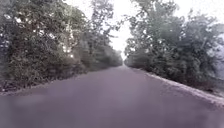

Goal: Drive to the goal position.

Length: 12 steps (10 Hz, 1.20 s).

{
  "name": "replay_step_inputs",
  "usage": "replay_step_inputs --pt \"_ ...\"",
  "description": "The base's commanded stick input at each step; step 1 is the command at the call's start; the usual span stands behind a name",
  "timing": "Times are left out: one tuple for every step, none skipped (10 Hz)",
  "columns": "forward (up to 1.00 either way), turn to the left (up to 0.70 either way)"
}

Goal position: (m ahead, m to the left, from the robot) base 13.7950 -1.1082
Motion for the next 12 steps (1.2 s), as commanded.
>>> replay_step_inputs --pt "1.00 -0.10" --pt "1.00 -0.22" --pt "1.00 -0.23" --pt "1.00 -0.09" --pt "1.00 0.00" --pt "1.00 0.00" --pt "1.00 0.00" --pt "1.00 0.00" --pt "1.00 0.00" --pt "1.00 0.00" --pt "1.00 0.00" --pt "1.00 0.00"
